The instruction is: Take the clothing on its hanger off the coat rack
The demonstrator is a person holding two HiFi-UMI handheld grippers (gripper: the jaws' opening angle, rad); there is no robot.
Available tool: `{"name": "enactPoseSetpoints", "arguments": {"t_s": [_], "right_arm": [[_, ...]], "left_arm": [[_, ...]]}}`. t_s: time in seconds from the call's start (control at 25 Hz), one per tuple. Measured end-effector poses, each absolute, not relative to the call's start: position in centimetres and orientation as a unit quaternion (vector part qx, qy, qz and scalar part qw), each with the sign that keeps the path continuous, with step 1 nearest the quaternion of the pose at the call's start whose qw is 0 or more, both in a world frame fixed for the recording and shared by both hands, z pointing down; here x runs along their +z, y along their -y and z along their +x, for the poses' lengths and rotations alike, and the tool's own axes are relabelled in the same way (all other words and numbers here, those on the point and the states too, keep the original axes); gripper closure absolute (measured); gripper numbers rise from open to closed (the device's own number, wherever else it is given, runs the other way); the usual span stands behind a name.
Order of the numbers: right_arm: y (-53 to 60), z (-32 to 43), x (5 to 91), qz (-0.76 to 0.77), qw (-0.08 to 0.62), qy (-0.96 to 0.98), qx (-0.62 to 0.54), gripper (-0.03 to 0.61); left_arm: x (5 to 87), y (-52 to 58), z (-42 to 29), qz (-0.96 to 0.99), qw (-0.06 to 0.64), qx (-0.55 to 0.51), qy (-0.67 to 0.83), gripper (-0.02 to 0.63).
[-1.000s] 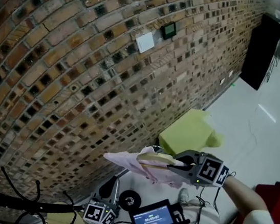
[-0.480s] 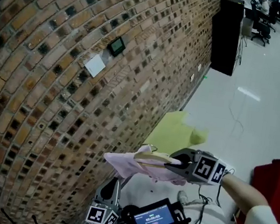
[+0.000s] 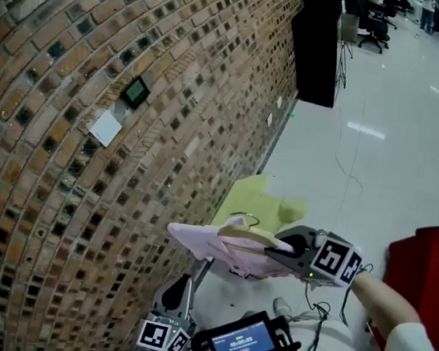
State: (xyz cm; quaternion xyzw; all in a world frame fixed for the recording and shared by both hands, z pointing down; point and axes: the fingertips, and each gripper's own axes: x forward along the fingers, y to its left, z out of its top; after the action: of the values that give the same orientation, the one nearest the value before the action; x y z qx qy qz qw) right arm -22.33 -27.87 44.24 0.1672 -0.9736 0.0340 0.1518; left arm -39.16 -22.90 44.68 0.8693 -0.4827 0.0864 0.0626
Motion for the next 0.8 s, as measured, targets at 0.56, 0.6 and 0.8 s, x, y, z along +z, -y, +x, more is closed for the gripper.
{"name": "enactPoseSetpoints", "arguments": {"t_s": [0.56, 0.6, 0.8], "right_arm": [[31.0, -15.4, 44.9, 0.318, 0.165, 0.931, 0.068, 0.546], [31.2, -15.2, 44.7, 0.328, 0.165, 0.927, 0.067, 0.546], [32.6, -14.7, 44.1, 0.387, 0.164, 0.905, 0.069, 0.546]], "left_arm": [[45.1, 32.1, -33.5, 0.934, 0.053, 0.095, 0.340, 0.594], [44.9, 32.8, -33.3, 0.938, 0.051, 0.093, 0.330, 0.594], [44.5, 35.8, -32.9, 0.956, 0.042, 0.083, 0.278, 0.594]]}}
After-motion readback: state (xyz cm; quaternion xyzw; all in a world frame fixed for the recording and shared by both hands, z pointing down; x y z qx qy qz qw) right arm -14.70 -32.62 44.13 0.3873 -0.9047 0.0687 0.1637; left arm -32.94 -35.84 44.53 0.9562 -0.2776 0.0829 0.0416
